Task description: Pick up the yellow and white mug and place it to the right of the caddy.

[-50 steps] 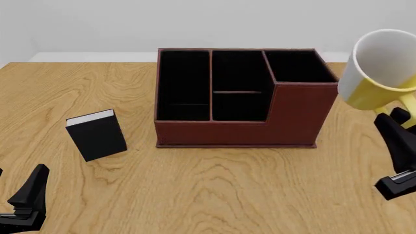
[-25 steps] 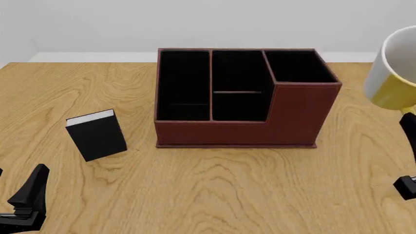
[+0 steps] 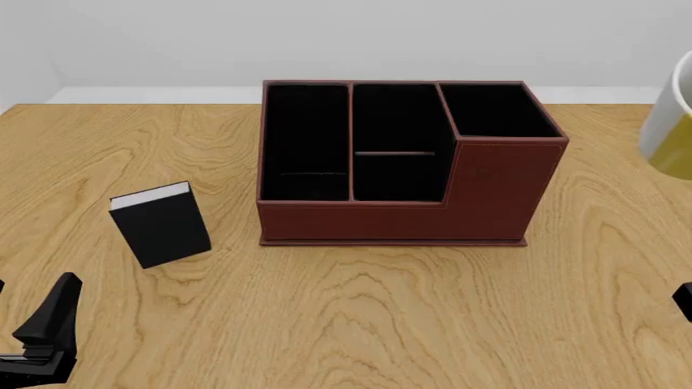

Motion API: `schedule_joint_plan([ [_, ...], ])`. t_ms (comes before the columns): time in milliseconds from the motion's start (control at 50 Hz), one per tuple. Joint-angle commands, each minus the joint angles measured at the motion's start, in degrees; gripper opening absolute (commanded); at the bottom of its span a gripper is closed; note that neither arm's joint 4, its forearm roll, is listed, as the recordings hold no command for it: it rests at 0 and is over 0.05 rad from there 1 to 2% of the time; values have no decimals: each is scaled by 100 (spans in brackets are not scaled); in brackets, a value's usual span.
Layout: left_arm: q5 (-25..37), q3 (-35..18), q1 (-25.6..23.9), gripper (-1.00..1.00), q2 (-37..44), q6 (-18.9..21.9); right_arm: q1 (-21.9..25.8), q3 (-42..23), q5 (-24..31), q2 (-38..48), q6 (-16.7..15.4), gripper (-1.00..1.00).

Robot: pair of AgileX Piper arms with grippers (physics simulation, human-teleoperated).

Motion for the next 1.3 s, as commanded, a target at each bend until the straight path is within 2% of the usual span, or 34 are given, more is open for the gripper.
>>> schedule_joint_plan([
  [20, 0, 0, 0, 100, 0, 0, -241, 80, -96, 17, 162, -100],
  [380, 0, 0, 0, 100, 0, 0, -546, 575, -882, 594, 461, -100],
  [560, 0, 0, 0, 100, 0, 0, -723, 779, -1334, 980, 531, -100],
  [920, 0, 0, 0, 100, 0, 0, -893, 946, -1770, 1323, 673, -100],
  [1300, 0, 0, 0, 100, 0, 0, -1041, 1212, -2549, 1955, 776, -100],
])
